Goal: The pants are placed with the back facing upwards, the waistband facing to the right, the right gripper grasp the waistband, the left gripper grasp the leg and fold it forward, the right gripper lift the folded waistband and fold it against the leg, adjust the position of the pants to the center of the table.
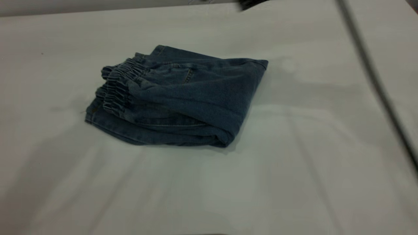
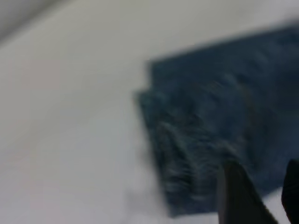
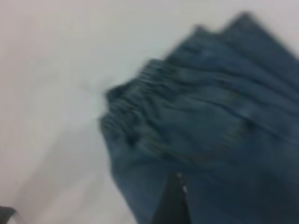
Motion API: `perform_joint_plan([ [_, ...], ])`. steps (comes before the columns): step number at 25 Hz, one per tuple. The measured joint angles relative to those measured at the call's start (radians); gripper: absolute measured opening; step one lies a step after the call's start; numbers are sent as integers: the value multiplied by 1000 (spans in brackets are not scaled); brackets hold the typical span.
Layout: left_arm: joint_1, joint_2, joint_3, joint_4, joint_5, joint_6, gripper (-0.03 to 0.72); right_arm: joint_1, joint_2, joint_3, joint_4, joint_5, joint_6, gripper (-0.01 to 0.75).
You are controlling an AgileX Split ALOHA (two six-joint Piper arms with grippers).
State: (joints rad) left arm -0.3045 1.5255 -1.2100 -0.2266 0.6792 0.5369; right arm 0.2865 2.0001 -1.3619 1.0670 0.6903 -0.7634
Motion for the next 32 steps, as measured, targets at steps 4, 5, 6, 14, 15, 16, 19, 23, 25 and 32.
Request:
perform_joint_plan([
  [4, -61, 160, 6, -68, -13, 187, 334, -108, -57, 0, -54, 139, 36, 517],
  [5, -69, 207, 6, -69, -43, 207, 372, -122, -68, 0, -55, 161, 37, 515],
  [6, -75, 251, 6, -69, -72, 213, 404, -134, -71, 0, -56, 181, 37, 512],
  [14, -77, 515, 6, -65, -190, 279, 526, -149, -76, 0, -58, 224, 37, 511],
  [15, -77, 538, 6, -65, -203, 289, 525, -149, -76, 0, -58, 228, 37, 511],
  [16, -77, 564, 6, -65, -218, 292, 523, -149, -76, 0, -58, 232, 37, 511],
  [19, -77, 613, 5, -65, -262, 280, 513, -150, -76, 0, -58, 256, 37, 511],
  [23, -77, 633, 4, -66, -273, 188, 503, -150, -76, 0, -58, 282, 37, 511],
  [25, -79, 643, -1, -67, -269, 112, 500, -150, -76, 0, -58, 289, 37, 511],
  [32, -97, 656, -9, -64, -219, -185, 496, -150, -76, 0, -58, 298, 37, 511],
])
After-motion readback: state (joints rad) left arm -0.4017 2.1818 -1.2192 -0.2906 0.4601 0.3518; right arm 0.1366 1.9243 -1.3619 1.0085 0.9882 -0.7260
